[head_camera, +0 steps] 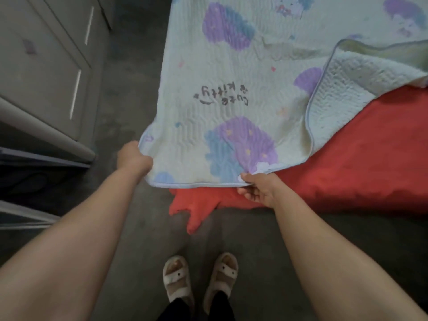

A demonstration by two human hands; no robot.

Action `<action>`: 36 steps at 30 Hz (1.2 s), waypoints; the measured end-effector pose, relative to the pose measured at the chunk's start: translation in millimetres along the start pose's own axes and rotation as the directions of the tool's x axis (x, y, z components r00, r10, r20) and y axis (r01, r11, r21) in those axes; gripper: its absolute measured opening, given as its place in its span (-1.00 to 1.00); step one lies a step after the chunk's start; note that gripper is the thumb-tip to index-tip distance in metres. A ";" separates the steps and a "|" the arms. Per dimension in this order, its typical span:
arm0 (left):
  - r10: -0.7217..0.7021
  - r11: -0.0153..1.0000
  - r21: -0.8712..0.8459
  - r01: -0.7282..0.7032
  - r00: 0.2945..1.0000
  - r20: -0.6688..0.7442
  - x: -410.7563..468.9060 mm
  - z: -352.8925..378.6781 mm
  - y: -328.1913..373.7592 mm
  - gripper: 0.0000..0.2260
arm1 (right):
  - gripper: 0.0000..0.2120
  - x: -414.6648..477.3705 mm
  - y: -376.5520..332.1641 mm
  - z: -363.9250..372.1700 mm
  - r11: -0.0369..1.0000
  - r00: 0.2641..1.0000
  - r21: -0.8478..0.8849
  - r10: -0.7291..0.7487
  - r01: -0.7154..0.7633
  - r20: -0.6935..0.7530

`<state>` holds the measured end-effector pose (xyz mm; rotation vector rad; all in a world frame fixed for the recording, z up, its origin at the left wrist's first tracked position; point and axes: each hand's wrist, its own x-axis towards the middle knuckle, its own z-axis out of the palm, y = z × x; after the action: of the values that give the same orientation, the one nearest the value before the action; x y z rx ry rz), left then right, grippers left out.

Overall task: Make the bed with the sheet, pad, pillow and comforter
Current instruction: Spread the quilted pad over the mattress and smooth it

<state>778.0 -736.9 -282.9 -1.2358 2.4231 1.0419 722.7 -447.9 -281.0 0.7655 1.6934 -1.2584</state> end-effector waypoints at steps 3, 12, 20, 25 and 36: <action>-0.001 0.974 0.228 0.012 0.999 -0.049 5.9 2.0 -18.9 -0.76 | -0.90 4.5 6.1 7.4 0.999 1.000 -0.047 -0.010 0.011 0.009; 0.025 0.934 0.353 -0.054 0.996 0.088 -17.3 32.2 -19.2 -0.54 | -0.75 4.9 2.2 2.5 0.994 0.999 -0.103 0.032 -0.035 -0.025; 0.398 0.889 0.160 -0.428 0.898 0.189 -38.4 63.0 26.0 -0.47 | -0.79 23.2 -5.9 -40.6 0.988 0.908 0.124 -0.033 0.093 -0.418; 0.453 0.826 0.267 -0.497 0.866 0.212 -50.3 79.5 34.7 -0.55 | -0.89 20.1 19.3 -37.4 1.000 0.953 0.018 -0.012 0.019 -0.302; 0.496 0.777 0.316 -0.544 0.839 0.226 -59.5 79.9 70.1 -0.65 | -0.63 5.9 10.4 -86.2 1.000 0.933 0.005 0.003 -0.002 -0.359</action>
<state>751.4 -618.2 -277.1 -0.3559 2.7503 0.6879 705.0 -362.7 -280.9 1.0505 1.9785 -1.1707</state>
